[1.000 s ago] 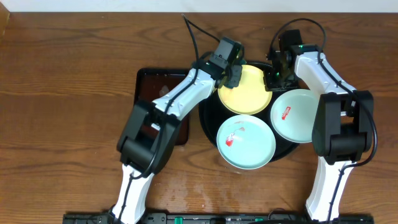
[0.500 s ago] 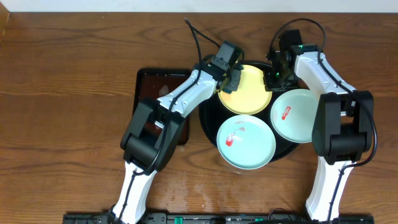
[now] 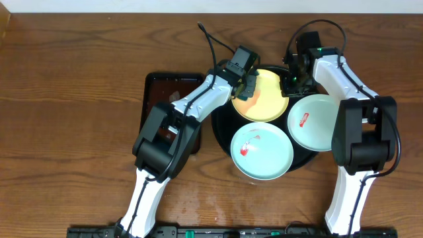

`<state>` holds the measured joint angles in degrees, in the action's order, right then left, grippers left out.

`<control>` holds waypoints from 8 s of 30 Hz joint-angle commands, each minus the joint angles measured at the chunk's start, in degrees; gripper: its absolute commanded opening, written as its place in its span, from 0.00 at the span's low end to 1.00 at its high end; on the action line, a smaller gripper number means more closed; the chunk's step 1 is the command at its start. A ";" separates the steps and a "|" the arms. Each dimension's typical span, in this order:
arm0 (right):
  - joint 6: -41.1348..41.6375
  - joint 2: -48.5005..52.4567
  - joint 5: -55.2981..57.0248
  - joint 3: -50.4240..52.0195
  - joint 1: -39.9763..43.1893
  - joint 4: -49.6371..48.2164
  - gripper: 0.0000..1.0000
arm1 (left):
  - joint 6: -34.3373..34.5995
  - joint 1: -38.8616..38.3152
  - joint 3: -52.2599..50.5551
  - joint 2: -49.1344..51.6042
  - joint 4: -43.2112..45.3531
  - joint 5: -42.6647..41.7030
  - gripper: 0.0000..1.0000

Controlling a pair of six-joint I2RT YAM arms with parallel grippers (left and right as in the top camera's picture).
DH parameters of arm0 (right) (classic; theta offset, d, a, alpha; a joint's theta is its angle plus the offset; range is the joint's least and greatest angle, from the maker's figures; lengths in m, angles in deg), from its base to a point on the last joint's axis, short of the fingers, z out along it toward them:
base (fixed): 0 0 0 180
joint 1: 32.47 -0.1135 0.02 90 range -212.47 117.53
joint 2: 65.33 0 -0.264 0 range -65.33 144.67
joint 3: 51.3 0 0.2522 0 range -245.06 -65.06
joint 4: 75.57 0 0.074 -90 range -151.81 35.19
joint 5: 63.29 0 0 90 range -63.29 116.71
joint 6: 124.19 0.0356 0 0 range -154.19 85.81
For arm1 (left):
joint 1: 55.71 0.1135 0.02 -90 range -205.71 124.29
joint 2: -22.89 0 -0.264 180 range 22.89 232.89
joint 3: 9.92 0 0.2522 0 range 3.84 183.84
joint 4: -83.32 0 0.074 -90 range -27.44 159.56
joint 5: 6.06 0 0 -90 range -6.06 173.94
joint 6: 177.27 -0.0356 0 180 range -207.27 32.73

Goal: Clean dirty plates on tray and stack at the side

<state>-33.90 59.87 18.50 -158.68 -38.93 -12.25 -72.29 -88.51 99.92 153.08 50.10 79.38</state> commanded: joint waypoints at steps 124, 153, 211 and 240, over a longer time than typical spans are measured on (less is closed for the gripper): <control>1.84 0.59 -0.22 0.44 -0.72 -0.74 0.01 | 13.64 1.81 -2.01 -3.19 -10.40 -20.31 0.08; 1.81 0.59 -0.22 0.44 -0.72 -0.72 0.01 | 8.68 6.91 1.60 -5.60 -6.25 -9.70 0.09; 4.00 -0.92 -1.49 1.75 -0.72 1.31 0.01 | 1.20 33.22 -0.72 -30.23 -48.68 -4.39 0.08; 3.93 -0.90 -1.49 1.77 -0.72 2.27 0.01 | 1.55 33.20 -0.74 -30.21 -48.17 -5.01 0.08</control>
<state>-29.85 59.68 15.99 -157.46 -39.57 -9.93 -70.80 -55.18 99.52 123.02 2.04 74.03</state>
